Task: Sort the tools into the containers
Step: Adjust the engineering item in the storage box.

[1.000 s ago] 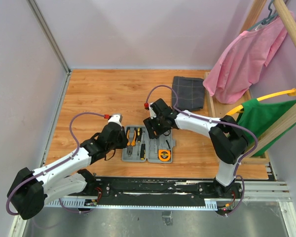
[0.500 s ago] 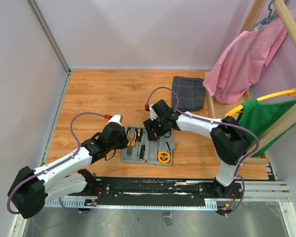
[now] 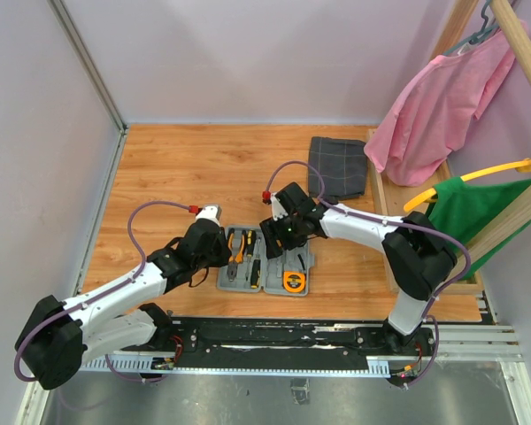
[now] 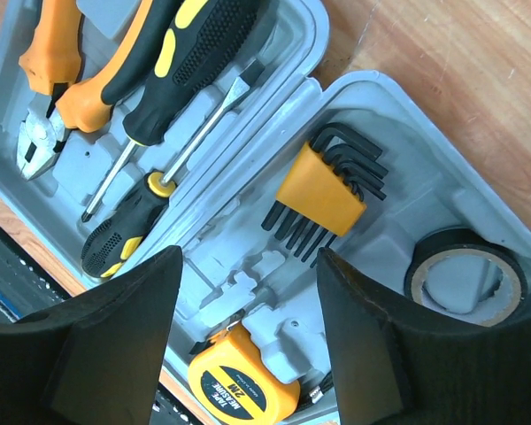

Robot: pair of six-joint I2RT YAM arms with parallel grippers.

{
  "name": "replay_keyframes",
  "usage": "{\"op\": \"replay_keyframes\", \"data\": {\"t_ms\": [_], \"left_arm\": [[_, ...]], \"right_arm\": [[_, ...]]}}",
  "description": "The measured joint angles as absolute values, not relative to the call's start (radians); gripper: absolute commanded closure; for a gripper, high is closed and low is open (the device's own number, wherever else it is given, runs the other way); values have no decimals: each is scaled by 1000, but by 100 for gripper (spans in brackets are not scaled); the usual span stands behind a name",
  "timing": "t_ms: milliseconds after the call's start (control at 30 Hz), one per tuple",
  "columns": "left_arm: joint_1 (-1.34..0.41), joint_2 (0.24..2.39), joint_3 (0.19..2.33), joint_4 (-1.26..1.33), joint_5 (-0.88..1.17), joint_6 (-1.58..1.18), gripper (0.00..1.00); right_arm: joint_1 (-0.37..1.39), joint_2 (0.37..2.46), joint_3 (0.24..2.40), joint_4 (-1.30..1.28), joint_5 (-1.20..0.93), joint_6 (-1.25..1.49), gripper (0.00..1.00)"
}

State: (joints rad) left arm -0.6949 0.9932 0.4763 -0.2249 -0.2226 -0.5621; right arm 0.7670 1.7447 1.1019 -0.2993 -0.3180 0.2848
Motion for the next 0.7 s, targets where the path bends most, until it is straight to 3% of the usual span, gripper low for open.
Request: {"op": "replay_keyframes", "data": {"t_ms": [500, 700], "left_arm": [[-695, 993, 476, -218, -222, -562, 78], [-695, 998, 476, -215, -221, -562, 79]], "right_arm": [[766, 1655, 1036, -251, -286, 308, 39], [768, 1638, 1035, -236, -183, 229, 20]]}}
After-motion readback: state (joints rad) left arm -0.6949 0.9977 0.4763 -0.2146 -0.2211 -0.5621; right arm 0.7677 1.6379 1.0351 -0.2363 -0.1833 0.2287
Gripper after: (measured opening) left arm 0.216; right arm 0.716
